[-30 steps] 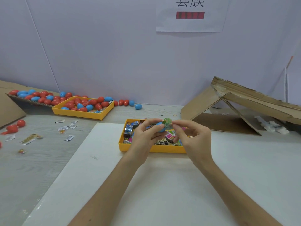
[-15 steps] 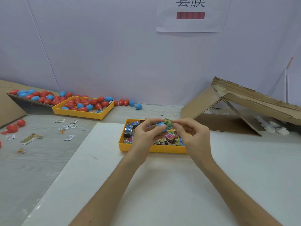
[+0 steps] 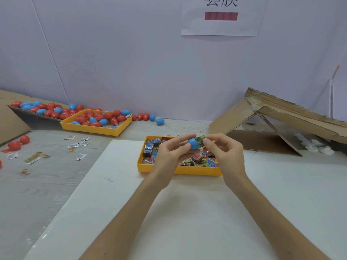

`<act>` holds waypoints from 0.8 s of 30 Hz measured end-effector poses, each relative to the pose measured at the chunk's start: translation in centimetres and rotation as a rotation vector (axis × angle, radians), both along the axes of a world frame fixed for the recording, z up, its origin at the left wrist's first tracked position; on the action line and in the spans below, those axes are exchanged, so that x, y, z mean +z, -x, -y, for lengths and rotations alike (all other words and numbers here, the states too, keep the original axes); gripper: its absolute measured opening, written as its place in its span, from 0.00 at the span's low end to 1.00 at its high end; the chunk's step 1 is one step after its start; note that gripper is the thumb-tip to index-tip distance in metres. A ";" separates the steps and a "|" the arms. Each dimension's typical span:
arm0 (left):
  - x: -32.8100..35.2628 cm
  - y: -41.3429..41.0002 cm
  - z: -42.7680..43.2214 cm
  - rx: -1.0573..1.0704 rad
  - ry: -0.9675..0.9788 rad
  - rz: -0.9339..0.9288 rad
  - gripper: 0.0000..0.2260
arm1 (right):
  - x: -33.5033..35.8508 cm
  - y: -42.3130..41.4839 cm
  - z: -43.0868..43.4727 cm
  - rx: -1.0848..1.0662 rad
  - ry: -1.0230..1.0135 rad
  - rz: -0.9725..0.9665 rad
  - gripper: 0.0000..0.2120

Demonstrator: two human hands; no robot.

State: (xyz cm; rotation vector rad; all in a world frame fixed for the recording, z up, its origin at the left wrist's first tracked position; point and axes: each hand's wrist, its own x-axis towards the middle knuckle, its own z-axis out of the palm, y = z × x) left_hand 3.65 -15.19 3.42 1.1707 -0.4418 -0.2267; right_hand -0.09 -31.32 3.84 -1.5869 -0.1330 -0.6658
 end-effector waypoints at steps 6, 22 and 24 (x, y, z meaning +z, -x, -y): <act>0.0 0.0 0.0 0.013 -0.008 0.032 0.12 | 0.2 0.1 0.0 0.088 -0.024 -0.036 0.06; -0.2 -0.1 0.1 0.061 -0.032 0.093 0.13 | 0.2 -0.2 0.0 0.138 -0.169 -0.229 0.04; -0.2 -0.1 0.1 0.069 -0.036 0.101 0.13 | 0.2 -0.2 0.0 0.165 -0.207 -0.264 0.05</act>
